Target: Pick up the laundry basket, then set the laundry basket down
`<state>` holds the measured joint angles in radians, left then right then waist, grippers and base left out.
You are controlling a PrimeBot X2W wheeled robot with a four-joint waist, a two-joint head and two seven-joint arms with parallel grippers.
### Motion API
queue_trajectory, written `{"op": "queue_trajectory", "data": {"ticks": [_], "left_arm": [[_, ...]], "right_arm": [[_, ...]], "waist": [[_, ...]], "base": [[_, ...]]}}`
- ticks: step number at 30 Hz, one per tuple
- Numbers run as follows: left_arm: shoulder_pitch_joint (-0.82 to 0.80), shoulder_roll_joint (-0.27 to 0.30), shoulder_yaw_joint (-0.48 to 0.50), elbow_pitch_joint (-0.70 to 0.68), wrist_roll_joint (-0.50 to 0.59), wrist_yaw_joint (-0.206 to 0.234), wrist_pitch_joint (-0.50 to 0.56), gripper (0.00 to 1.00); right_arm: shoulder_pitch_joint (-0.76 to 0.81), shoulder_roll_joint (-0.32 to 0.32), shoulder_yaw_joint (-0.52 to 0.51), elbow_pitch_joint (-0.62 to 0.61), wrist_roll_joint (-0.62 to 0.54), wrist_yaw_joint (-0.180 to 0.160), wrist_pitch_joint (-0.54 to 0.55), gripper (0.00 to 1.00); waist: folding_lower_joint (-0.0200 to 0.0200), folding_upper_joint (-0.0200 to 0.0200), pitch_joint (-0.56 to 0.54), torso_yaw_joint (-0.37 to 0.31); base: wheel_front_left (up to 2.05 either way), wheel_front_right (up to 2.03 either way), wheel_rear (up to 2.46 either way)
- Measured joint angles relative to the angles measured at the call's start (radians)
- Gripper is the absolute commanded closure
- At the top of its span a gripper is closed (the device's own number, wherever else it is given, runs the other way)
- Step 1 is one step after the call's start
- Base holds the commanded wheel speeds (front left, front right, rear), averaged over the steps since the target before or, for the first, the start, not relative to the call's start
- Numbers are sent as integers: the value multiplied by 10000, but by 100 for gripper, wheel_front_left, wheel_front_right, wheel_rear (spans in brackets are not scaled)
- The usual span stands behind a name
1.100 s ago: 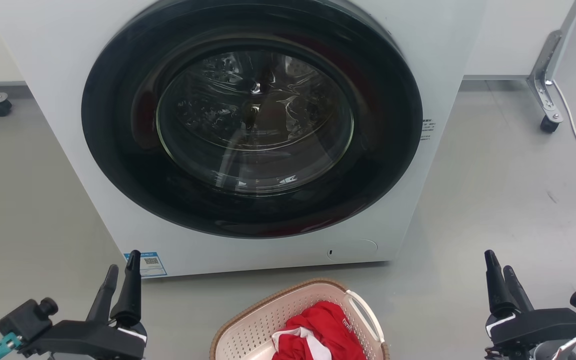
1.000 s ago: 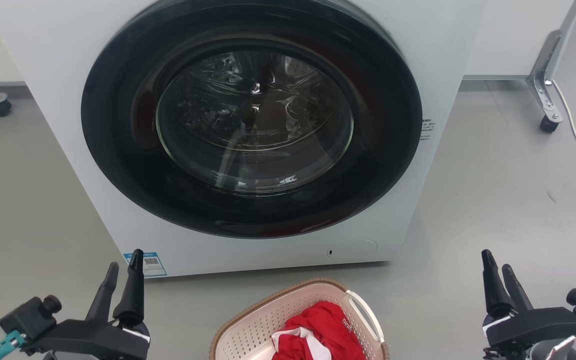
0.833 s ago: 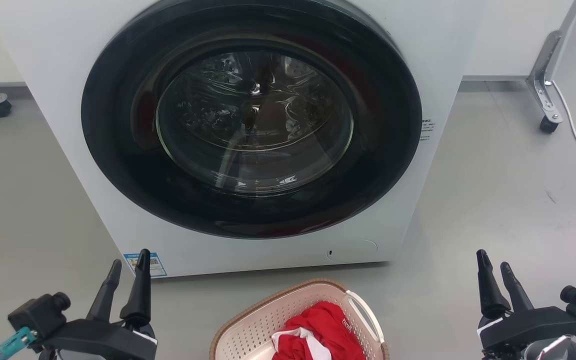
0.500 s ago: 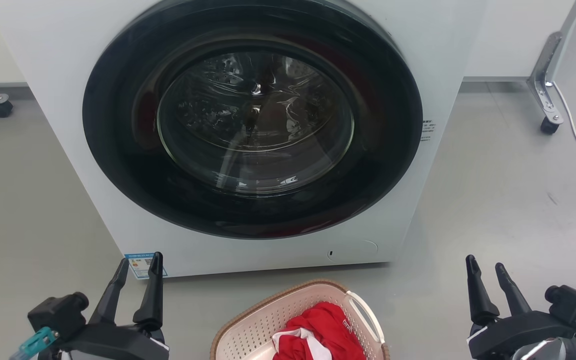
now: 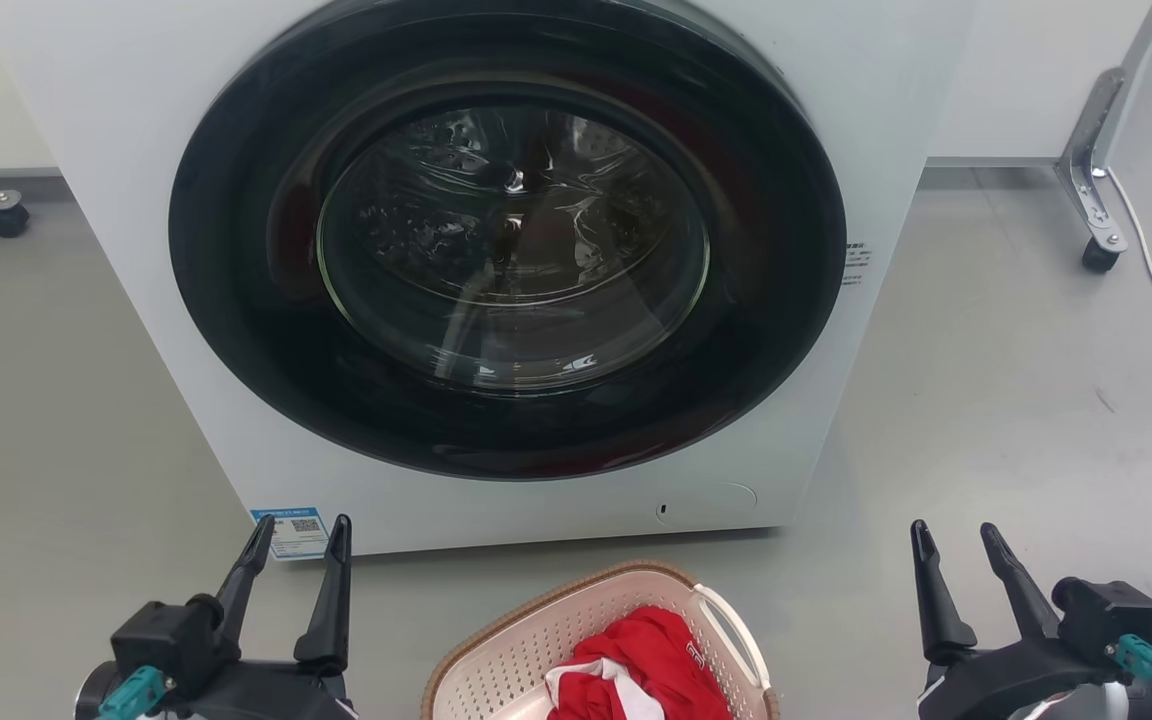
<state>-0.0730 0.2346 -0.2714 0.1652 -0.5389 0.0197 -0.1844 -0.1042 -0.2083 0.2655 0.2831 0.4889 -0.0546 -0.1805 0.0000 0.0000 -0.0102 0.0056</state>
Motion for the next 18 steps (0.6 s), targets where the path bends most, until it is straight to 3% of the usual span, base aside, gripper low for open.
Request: {"op": "queue_trajectory", "data": {"ticks": [18], "left_arm": [[46,211,-600,13,1971,512,-477,0]], "right_arm": [[-3,-173,522,73,-2274,-514,-688,0]], "waist": [[0,0,-39,2]], "base": [[0,0,0]]}}
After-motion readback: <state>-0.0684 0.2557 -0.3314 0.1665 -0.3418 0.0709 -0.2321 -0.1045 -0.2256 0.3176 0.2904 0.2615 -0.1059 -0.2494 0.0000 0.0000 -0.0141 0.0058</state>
